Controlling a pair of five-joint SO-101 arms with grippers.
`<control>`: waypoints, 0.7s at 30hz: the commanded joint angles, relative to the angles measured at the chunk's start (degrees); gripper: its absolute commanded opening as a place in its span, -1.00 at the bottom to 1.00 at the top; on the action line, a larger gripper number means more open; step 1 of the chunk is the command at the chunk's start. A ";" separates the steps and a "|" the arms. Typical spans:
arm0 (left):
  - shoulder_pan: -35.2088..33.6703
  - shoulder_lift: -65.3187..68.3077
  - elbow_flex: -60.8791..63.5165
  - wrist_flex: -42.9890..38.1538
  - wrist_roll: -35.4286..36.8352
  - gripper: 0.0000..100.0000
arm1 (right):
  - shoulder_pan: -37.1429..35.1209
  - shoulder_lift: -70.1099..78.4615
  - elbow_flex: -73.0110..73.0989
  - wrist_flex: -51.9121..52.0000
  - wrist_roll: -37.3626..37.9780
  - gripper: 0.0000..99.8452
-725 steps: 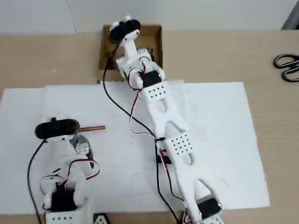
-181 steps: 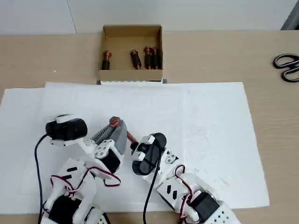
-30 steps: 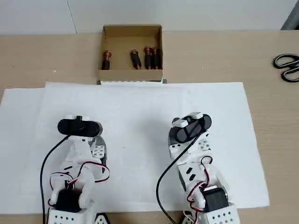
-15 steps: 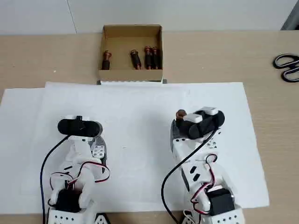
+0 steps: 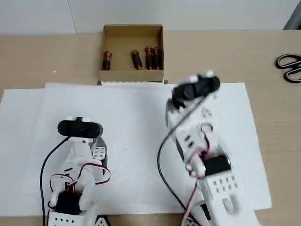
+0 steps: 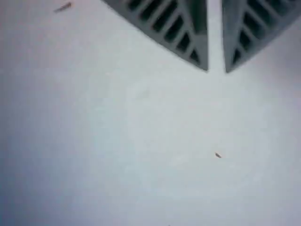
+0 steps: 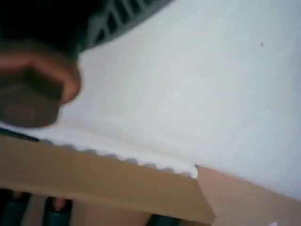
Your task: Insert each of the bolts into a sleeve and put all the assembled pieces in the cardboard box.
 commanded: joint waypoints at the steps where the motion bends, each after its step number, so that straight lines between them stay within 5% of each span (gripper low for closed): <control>1: -0.26 -0.53 -0.22 -1.41 -0.18 -0.99 | 0.31 12.09 -12.75 -3.12 -0.26 -1.00; 21: -0.26 -0.53 -0.22 -1.41 -0.18 -0.99 | 0.31 78.55 -80.97 -8.22 -2.73 -0.99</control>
